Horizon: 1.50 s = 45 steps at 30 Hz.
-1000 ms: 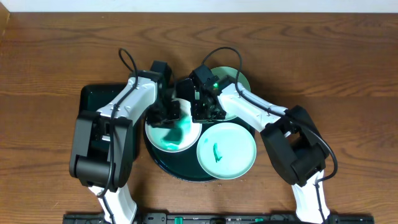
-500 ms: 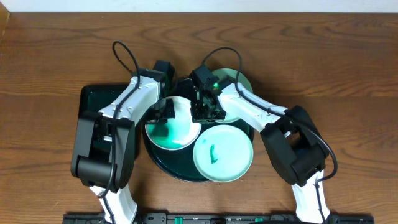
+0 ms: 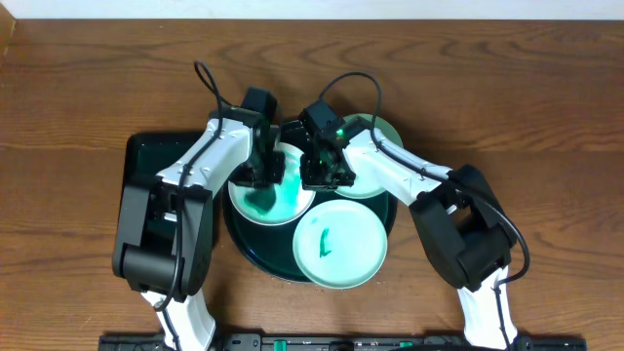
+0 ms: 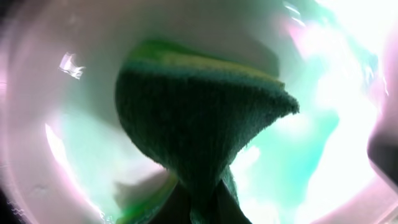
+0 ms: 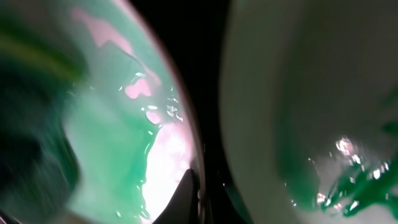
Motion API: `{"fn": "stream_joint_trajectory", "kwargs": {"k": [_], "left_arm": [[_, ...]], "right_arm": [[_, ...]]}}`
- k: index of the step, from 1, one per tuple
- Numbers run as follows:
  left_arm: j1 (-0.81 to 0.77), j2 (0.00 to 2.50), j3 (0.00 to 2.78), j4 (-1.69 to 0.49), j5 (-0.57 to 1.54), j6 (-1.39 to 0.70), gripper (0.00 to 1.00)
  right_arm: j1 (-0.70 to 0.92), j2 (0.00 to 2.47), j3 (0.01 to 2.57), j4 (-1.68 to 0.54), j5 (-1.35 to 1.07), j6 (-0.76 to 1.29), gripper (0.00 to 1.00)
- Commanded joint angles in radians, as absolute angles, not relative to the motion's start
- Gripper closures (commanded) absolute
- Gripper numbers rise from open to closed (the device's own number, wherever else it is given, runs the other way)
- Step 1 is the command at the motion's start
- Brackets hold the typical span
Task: Clean dirty plates on tray and stack at the side
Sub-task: 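Scrub the white plate with the sponge in the left gripper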
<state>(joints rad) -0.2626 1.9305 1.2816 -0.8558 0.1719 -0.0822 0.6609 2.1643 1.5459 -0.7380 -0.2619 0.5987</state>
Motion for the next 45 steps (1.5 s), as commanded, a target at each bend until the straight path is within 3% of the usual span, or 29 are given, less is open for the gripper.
{"fn": "stream_joint_trajectory", "kwargs": {"k": [1,7,19,40,45], "left_arm": [[-0.287,1.96,1.267,-0.937,0.32,-0.035,0.93],[-0.287,1.96,1.267,-0.921,0.536,0.071,0.93],[-0.248,1.96,1.267,-0.674,0.318,-0.101,0.93],[-0.247,1.959,1.268,-0.672,0.294,-0.104,0.93],[-0.226,1.908,1.311,-0.755,0.294,-0.102,0.93]], "right_arm": [[0.675,2.199,1.557,-0.736,-0.266,0.582,0.99],[0.675,2.199,1.557,-0.734,-0.267,0.583,0.99],[0.675,2.199,1.557,-0.734,-0.267,0.581,0.99],[0.676,2.199,1.557,-0.735,-0.267,0.578,0.99],[0.676,2.199,1.557,-0.735,-0.267,0.578,0.99]]}}
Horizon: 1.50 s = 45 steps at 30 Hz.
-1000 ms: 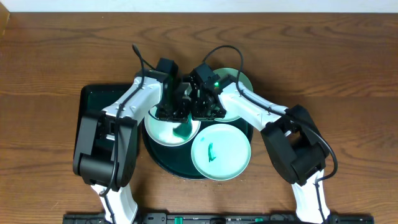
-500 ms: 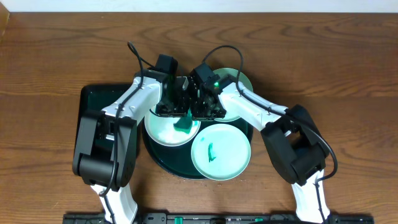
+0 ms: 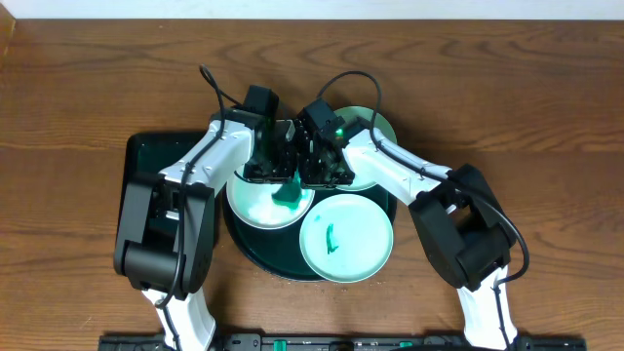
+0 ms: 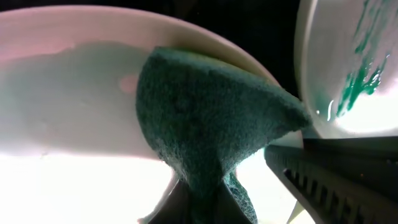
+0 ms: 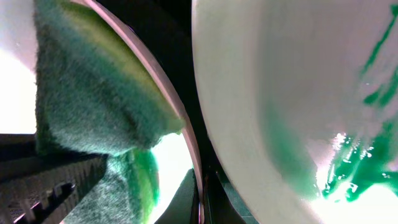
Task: Clean dirty plates on tray and stack at the side
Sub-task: 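Scrub the white plate with the sponge in the left gripper, then lift the sponge away and retract the left arm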
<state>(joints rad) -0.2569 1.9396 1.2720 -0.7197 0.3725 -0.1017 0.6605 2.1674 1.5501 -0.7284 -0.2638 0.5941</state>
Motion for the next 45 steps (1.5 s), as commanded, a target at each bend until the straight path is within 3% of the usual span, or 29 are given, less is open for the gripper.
{"fn": "stream_joint_trajectory", "kwargs": {"k": [1,7,11,20,45], "left_arm": [[-0.212,1.887,1.328,-0.776,0.294,-0.102,0.93],[-0.068,1.721,1.417,-0.897,0.284,-0.104,0.93],[0.043,1.636,1.417,-0.952,0.159,-0.104,0.92],[0.192,1.667,1.344,-1.003,0.085,-0.145,0.93],[0.239,1.797,1.309,-0.956,0.084,-0.145,0.93]], "right_arm": [[0.676,2.199,1.557,-0.736,-0.267,0.578,0.99],[0.676,2.199,1.557,-0.738,-0.267,0.574,0.99],[0.676,2.199,1.557,-0.736,-0.267,0.574,0.99],[0.676,2.199,1.557,-0.737,-0.267,0.567,0.99],[0.676,2.176,1.558,-0.741,-0.273,0.532,0.99]]}}
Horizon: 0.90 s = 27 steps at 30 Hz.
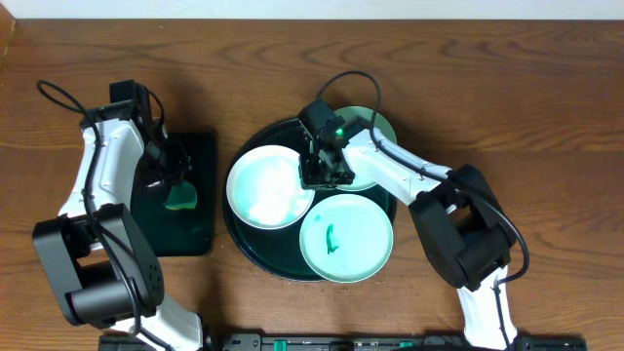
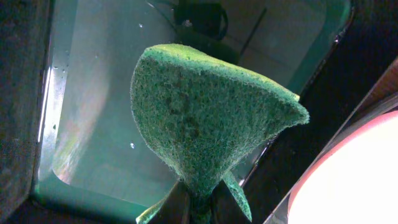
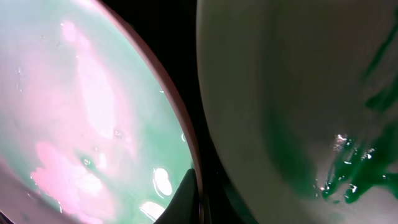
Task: Clean dirty plates on tray and stack at the side
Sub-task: 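Lift the sponge away and retract the left arm, then lift the white plate with the right gripper and carry it right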
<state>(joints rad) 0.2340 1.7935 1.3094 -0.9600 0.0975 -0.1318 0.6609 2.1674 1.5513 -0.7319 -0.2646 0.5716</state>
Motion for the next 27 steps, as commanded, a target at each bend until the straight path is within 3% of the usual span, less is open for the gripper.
{"fn": "stream_joint_trajectory", "kwargs": {"k": [1,23,27], "left_arm": [[0.239,1.797,1.309,-0.956,0.084,-0.144,0.93],[0.239,1.797,1.309,-0.957,0.04,-0.144,0.93],[0.239,1.797,1.309,-0.96,0.04,-0.144,0.93]], "right_arm": [[0.676,2.171,1.558,-0.741,-0.273,0.524,0.98],[0.69,2.157,1.558,-0.744,-0.241,0.492,0.99],[0.715,2.109,1.558,-0.747,-0.149,0.472,0.99]]}}
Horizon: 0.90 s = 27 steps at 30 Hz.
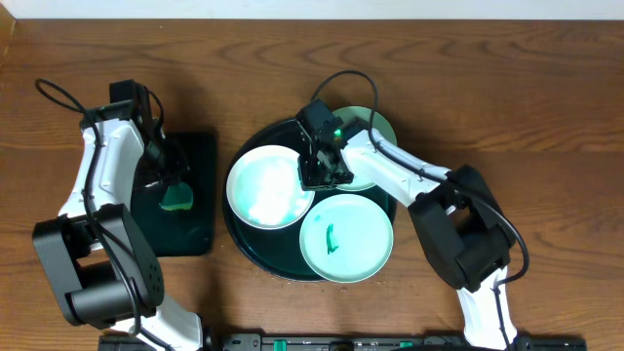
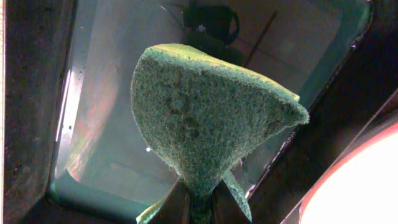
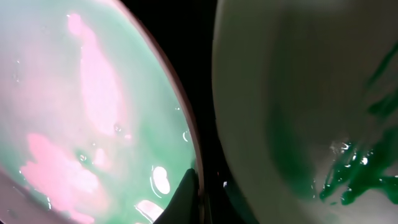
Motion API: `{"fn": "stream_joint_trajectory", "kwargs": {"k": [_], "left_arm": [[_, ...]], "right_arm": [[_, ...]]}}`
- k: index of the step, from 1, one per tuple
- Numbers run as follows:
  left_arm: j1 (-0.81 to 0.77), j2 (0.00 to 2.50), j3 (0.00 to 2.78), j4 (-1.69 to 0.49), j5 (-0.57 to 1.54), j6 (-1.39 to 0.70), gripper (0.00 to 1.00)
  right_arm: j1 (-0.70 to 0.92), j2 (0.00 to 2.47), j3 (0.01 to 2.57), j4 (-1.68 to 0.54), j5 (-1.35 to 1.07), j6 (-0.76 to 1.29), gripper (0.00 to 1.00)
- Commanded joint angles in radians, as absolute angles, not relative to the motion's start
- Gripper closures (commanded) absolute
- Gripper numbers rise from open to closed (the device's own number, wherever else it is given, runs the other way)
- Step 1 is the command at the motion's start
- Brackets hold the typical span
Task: Clean dirty plates on tray and stack at the side
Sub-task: 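Lift the white plate with the right gripper and carry it right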
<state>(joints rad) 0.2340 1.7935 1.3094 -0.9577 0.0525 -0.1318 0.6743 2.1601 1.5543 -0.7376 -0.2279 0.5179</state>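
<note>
A round dark tray (image 1: pixel 255 255) carries three plates. The left plate (image 1: pixel 265 187) looks wiped white; my right gripper (image 1: pixel 317 177) is shut on its right rim, the rim (image 3: pixel 186 140) pinched between the fingers. A front plate (image 1: pixel 345 239) bears a green smear. The back plate (image 1: pixel 375 146), green-stained (image 3: pixel 311 93), lies partly under the right arm. My left gripper (image 1: pixel 172 180) is shut on a folded green sponge (image 2: pixel 205 118), held over the rectangular basin (image 1: pixel 200 229) to the left of the tray.
The basin holds shallow greenish water (image 2: pixel 112 99) inside dark walls. Bare wooden table (image 1: pixel 526 117) lies right of the tray and behind it. Both arms' cables arch above the plates.
Hardly anything differs. My left gripper with the sponge has shifted a little over the basin. My right gripper still clasps the left plate's rim.
First my left gripper pressed the sponge on the green-smeared left plate while my right gripper held its rim. Then the sponge was at that plate's right edge, with most of the smear gone. Later the sponge hung over the basin, where it stays, and the plate looks white.
</note>
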Motion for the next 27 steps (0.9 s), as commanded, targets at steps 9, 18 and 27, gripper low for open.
{"fn": "stream_joint_trajectory", "kwargs": {"k": [9,18,27], "left_arm": [[0.239,1.797,1.309,-0.96,0.04,-0.144,0.93],[0.239,1.797,1.309,-0.96,0.04,-0.144,0.93],[0.239,1.797,1.309,-0.96,0.04,-0.144,0.93]], "right_arm": [[0.814,1.928,1.558,-0.82,0.346,0.45,0.99],[0.91,1.865,1.558,-0.828,0.763,0.37,0.99],[1.033,1.836,1.558,-0.824,1.084,0.272,0.99]]}}
